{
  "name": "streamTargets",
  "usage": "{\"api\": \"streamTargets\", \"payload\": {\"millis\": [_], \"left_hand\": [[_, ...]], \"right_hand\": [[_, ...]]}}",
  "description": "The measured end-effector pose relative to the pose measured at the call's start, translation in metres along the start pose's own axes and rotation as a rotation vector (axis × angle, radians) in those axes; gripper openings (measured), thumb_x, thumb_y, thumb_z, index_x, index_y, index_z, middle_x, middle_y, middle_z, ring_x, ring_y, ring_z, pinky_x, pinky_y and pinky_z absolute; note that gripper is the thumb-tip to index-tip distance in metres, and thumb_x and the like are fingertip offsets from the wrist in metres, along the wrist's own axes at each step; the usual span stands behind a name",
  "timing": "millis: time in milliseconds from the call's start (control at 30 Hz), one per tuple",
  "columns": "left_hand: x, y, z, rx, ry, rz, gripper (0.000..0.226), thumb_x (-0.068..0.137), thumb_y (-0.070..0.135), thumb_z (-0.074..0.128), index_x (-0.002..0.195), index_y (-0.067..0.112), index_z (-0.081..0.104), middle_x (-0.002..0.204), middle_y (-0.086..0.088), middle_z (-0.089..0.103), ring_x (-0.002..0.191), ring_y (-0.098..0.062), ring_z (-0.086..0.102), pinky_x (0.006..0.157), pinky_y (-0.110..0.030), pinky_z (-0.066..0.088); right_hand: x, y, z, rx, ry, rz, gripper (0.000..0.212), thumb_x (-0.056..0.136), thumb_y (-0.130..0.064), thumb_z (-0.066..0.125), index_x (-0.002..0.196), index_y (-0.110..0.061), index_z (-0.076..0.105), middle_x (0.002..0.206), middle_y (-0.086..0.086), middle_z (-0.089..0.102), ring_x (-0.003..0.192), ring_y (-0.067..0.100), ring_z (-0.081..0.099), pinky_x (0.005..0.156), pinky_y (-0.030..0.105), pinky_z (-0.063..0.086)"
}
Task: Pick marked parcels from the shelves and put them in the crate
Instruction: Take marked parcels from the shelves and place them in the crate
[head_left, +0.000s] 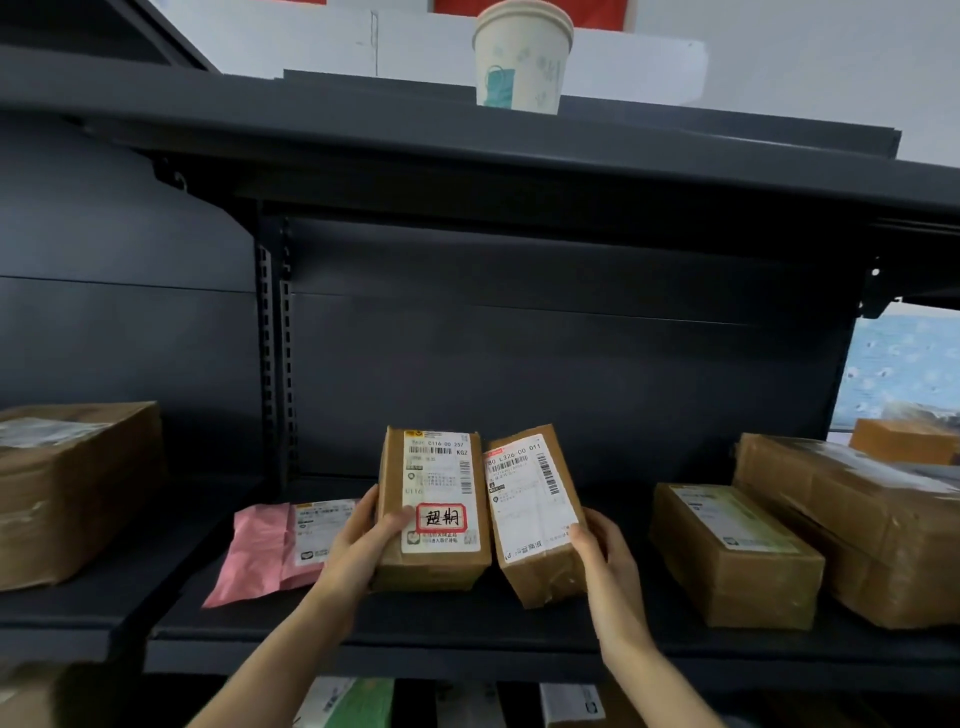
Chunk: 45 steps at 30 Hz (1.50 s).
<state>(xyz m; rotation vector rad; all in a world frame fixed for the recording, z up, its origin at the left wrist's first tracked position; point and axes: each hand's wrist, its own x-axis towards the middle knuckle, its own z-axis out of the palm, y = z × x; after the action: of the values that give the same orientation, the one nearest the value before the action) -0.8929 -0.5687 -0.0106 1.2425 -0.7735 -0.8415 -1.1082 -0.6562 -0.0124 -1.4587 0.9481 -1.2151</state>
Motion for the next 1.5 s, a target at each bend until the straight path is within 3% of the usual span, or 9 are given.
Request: {"api": "streamTargets", "payload": {"millis": [167, 300, 500, 700, 833, 967, 1133, 1300, 1500], "left_hand": [[-0.013, 0.013, -0.032, 0.023, 0.097, 0.051, 0.081, 0.067, 0.037, 0.078, 0.139, 0.031, 0.040, 0.111, -0.005, 0.068, 0.097, -0.024, 0.067, 0.086, -0.041, 0.052], [-0.027, 0.023, -0.048, 0.053, 0.146, 0.095, 0.038, 0.086, 0.020, 0.062, 0.121, 0.026, 0.049, 0.096, 0.005, 0.058, 0.085, -0.016, 0.062, 0.072, -0.031, 0.050], [-0.029, 0.020, -0.073, 0.100, 0.183, 0.054, 0.042, 0.045, 0.063, 0.074, 0.084, 0.064, 0.059, 0.128, -0.003, 0.052, 0.100, -0.022, 0.067, 0.084, -0.042, 0.055], [-0.030, 0.035, -0.048, 0.025, 0.117, 0.107, 0.032, 0.086, 0.027, 0.061, 0.115, 0.038, 0.054, 0.095, 0.004, 0.067, 0.081, -0.015, 0.068, 0.067, -0.030, 0.052], [-0.026, 0.047, -0.029, -0.025, 0.068, 0.131, 0.028, 0.085, 0.026, 0.061, 0.111, 0.037, 0.060, 0.093, 0.000, 0.076, 0.084, -0.020, 0.072, 0.077, -0.043, 0.056], [-0.016, 0.056, 0.001, -0.005, -0.025, 0.196, 0.052, 0.078, 0.032, 0.062, 0.128, 0.030, 0.053, 0.110, -0.005, 0.071, 0.092, -0.022, 0.070, 0.070, -0.032, 0.055], [-0.006, 0.071, 0.043, 0.045, -0.109, 0.272, 0.075, 0.067, 0.037, 0.068, 0.137, 0.033, 0.043, 0.112, -0.004, 0.070, 0.093, -0.023, 0.070, 0.078, -0.037, 0.054], [-0.007, 0.080, 0.093, 0.023, -0.207, 0.242, 0.066, 0.078, 0.030, 0.066, 0.138, 0.033, 0.040, 0.108, -0.006, 0.069, 0.087, -0.020, 0.071, 0.063, -0.027, 0.055], [-0.017, 0.051, 0.155, 0.054, -0.313, 0.127, 0.072, 0.070, 0.045, 0.066, 0.136, 0.038, 0.039, 0.109, -0.002, 0.069, 0.096, -0.022, 0.067, 0.077, -0.034, 0.051]], "right_hand": [[0.019, -0.007, 0.030, -0.414, -0.031, -0.074, 0.054, 0.085, -0.049, 0.056, 0.134, -0.033, 0.042, 0.140, 0.002, 0.039, 0.129, 0.022, 0.037, 0.102, 0.042, 0.039], [0.015, -0.014, 0.061, -0.779, -0.050, -0.196, 0.056, 0.085, -0.056, 0.048, 0.134, -0.031, 0.045, 0.146, 0.004, 0.033, 0.134, 0.024, 0.028, 0.109, 0.046, 0.028], [0.008, -0.011, 0.087, -1.138, -0.108, -0.242, 0.067, 0.083, -0.071, 0.035, 0.139, -0.036, 0.036, 0.153, 0.005, 0.024, 0.140, 0.027, 0.018, 0.110, 0.047, 0.026], [0.009, -0.012, 0.068, -1.099, -0.159, -0.269, 0.063, 0.086, -0.067, 0.033, 0.141, -0.037, 0.031, 0.156, 0.001, 0.015, 0.143, 0.025, 0.006, 0.114, 0.050, 0.015], [0.007, -0.016, 0.032, -1.136, -0.092, -0.357, 0.061, 0.088, -0.065, 0.026, 0.142, -0.036, 0.031, 0.155, 0.002, 0.019, 0.143, 0.024, 0.010, 0.115, 0.045, 0.015], [0.008, -0.018, -0.010, -1.138, -0.002, -0.383, 0.087, 0.072, -0.070, 0.002, 0.140, -0.029, 0.038, 0.150, 0.006, 0.033, 0.140, 0.026, 0.024, 0.114, 0.042, 0.022], [0.014, -0.017, -0.070, -1.168, 0.027, -0.291, 0.058, 0.092, -0.056, 0.034, 0.144, -0.030, 0.029, 0.152, 0.001, 0.029, 0.140, 0.020, 0.021, 0.115, 0.033, 0.019], [0.013, -0.016, -0.121, -1.146, 0.154, -0.251, 0.055, 0.092, -0.050, 0.043, 0.140, -0.025, 0.038, 0.145, 0.003, 0.038, 0.135, 0.020, 0.031, 0.112, 0.033, 0.027], [0.018, -0.016, -0.165, -1.191, 0.231, -0.168, 0.056, 0.091, -0.049, 0.044, 0.139, -0.020, 0.039, 0.145, 0.009, 0.037, 0.133, 0.024, 0.032, 0.110, 0.034, 0.029]]}}
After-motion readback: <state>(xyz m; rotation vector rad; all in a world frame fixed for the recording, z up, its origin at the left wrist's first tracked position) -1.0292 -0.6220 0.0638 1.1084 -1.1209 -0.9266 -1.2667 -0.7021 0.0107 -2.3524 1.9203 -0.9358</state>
